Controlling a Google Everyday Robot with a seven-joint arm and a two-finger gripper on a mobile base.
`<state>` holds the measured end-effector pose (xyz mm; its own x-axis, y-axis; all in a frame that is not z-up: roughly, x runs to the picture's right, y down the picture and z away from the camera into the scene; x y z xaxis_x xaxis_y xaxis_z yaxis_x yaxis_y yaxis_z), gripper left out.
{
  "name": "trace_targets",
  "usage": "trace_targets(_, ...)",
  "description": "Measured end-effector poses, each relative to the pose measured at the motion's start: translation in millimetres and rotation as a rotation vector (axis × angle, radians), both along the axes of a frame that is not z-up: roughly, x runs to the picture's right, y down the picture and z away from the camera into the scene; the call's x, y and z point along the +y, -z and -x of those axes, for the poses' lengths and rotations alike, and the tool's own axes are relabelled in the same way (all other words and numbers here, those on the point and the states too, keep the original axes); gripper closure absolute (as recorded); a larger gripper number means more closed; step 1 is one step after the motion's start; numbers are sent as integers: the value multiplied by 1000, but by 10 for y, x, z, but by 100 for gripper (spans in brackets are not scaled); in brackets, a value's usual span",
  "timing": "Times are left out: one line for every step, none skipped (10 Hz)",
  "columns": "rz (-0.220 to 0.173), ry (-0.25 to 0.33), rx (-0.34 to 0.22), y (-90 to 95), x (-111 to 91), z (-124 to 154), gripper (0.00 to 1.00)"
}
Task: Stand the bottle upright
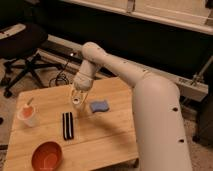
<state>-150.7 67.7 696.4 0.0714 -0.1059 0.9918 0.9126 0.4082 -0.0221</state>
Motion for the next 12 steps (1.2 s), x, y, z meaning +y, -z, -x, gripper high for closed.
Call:
trace_targets(19, 4, 3, 22, 19, -14, 74)
trace_targets(34, 1, 8, 41, 24, -22, 74)
trace_targets(52, -7, 17, 55, 24, -16, 74)
trace_targets(68, -24, 24, 59, 20, 9, 74)
trace_targets(85, -42, 28, 53, 28, 43, 74)
trace_targets(98, -52, 29, 50, 44, 69, 74)
trace_targets(113, -55, 30, 45, 81, 84, 74)
trace_targets(124, -53, 32, 35, 110, 85, 74)
trace_targets(131, -46, 37, 11, 135, 62, 74)
trace_targets(134, -41, 42, -7, 145, 46, 74)
trace_targets(133, -32, 47, -27, 149, 30, 71)
trace_targets(131, -22, 49, -37, 146, 21, 62)
